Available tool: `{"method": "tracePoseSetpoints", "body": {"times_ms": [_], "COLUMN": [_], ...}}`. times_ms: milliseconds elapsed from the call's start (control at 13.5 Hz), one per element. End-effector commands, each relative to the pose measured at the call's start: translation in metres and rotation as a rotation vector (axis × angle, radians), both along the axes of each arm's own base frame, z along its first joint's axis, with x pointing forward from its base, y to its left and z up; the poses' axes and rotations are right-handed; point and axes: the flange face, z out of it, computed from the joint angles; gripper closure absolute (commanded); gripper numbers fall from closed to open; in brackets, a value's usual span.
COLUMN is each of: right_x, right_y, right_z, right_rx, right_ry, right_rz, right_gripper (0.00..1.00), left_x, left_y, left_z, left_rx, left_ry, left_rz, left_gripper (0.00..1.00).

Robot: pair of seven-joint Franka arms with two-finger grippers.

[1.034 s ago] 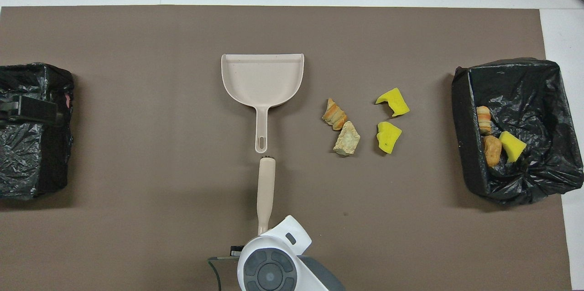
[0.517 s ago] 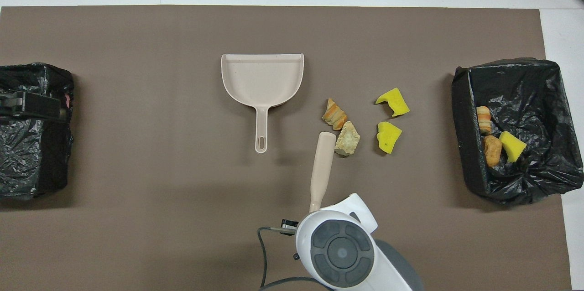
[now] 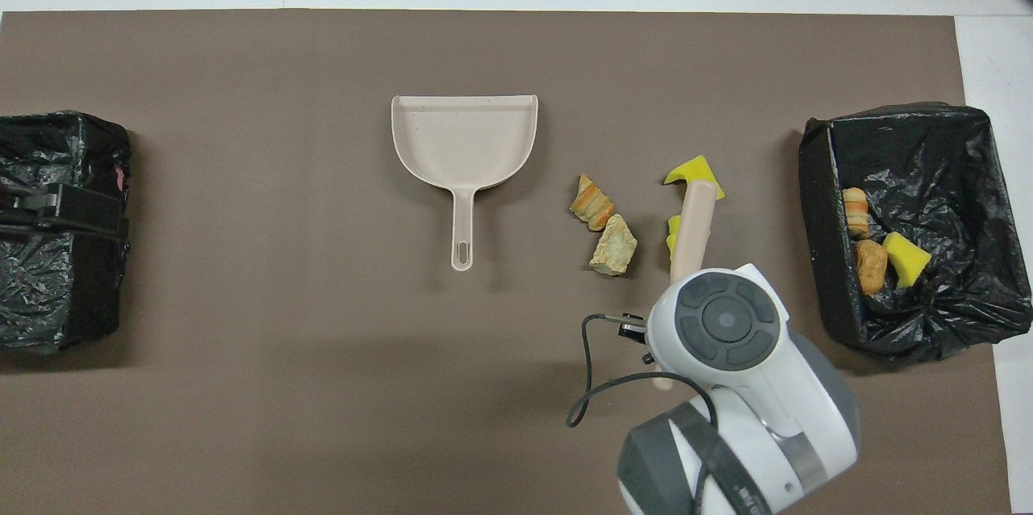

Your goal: Sweep and dump trash in bin

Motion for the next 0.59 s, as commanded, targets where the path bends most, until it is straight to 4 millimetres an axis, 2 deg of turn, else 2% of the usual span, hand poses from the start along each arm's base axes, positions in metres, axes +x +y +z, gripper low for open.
{"method": "tracePoseSetpoints", "body": {"times_ms": [0, 295, 443, 517], "right_x": [0.019, 0.040, 0.044, 0.044], "right_y": [-0.039, -0.108, -0.127, -0.129], "right_z": [-0.009, -0.018, -0.022, -0.025], "right_rx": [-0.030, -0.013, 0.001, 0.003], "right_ry": [0.014, 0.048, 0.068, 0.076], "right_rz": [0.042, 0.043, 0.062, 0.072], "right_gripper": [1.00, 1.00, 1.00, 1.00], "left_x": [-0.011, -0.012, -0.013, -0.013], "left_y": [0.004, -0.001, -0.001, -0.002], "left_z": [0.000, 0.000, 0.000, 0.000], "left_rx": [0.006, 0.007, 0.008, 0.008], "left_ry": [0.021, 0.031, 0.033, 0.030], "left_rz": [-0.011, -0.007, -0.006, -0.009], "left_gripper": [0.00, 0.00, 0.00, 0.00]}}
